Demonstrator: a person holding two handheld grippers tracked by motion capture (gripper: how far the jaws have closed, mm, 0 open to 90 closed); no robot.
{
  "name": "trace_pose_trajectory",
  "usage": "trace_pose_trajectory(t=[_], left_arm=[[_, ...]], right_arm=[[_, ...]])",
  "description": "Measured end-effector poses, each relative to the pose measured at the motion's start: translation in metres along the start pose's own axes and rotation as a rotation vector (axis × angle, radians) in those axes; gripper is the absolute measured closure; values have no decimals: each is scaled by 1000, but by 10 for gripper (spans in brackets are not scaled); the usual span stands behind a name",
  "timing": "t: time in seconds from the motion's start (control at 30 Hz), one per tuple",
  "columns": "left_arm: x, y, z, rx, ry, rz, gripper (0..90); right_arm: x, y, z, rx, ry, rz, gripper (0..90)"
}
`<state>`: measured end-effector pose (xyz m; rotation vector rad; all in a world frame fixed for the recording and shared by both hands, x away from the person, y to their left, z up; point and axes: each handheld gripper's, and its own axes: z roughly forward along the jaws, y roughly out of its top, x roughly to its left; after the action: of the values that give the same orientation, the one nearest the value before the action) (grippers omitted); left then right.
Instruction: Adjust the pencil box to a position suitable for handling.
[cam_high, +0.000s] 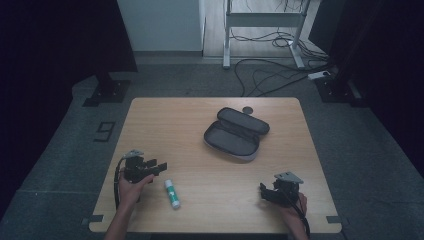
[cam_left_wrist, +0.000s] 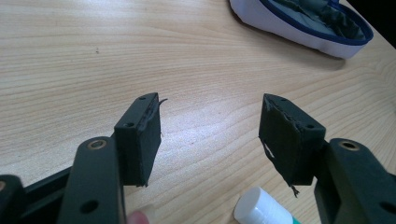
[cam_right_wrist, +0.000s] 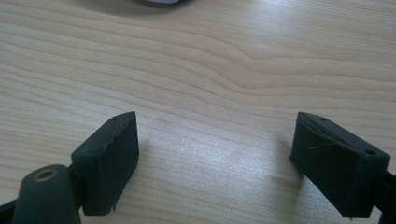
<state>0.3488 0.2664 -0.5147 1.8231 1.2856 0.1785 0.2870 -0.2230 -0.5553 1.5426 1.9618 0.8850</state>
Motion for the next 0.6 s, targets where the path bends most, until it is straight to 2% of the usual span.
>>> trace_pose_trajectory(t=[0.37, 0.6], left_arm=[[-5, 1, -3, -13, 11, 8, 389], [-13, 1, 1, -2, 0, 32, 388]], right_arm=[[-3, -1, -1, -5, 5, -6, 175], [-6, -2, -2, -6, 9, -10, 183]])
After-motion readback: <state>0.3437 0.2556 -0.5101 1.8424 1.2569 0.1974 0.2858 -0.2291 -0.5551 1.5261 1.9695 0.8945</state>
